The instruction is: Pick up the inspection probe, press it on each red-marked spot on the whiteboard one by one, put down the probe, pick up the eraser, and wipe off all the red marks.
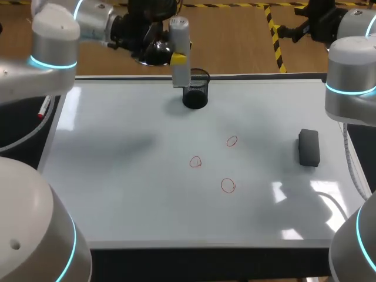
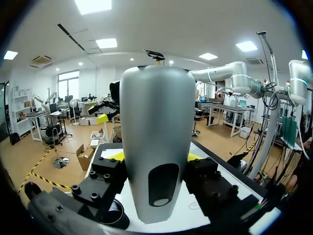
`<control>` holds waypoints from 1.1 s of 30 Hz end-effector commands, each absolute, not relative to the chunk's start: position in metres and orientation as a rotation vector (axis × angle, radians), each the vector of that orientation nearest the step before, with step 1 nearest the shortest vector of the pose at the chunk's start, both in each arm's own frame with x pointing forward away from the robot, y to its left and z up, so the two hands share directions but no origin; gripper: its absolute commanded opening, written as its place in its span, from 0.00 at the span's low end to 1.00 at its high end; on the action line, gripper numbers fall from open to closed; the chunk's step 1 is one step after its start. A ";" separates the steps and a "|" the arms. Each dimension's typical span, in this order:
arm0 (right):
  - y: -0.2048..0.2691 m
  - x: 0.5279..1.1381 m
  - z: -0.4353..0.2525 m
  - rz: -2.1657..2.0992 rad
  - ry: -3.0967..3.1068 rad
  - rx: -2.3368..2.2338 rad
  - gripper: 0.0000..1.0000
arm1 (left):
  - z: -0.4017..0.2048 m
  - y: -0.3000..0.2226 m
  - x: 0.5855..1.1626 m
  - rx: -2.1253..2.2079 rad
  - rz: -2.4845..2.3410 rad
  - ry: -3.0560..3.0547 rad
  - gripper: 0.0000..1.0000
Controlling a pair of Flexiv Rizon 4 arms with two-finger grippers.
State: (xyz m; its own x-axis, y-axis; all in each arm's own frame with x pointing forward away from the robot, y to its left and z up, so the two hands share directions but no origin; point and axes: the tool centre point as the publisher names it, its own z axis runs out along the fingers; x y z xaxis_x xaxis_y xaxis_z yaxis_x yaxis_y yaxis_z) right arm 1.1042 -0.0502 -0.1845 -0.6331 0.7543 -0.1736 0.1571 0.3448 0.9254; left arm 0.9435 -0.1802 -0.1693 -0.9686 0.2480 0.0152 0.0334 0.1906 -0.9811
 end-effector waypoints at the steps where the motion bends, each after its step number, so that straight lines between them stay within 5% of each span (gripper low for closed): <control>1: -0.050 1.104 -0.184 1.291 2.013 0.793 1.00 | -0.169 -0.176 0.923 -0.121 1.969 -2.403 0.00; 33: -0.050 1.104 -0.184 1.291 2.013 0.793 1.00 | -0.226 -0.196 0.854 -0.159 1.902 -2.341 0.00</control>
State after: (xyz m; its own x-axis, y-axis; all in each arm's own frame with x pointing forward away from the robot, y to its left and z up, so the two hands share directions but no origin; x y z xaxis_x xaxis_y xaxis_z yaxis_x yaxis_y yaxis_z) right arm 1.1042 -0.0503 -0.1845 -0.6330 0.7544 -0.1736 0.1571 0.3448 0.9254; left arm 0.8526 -0.1941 -0.2184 -0.9882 0.1506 0.0268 0.0059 0.2129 -0.9771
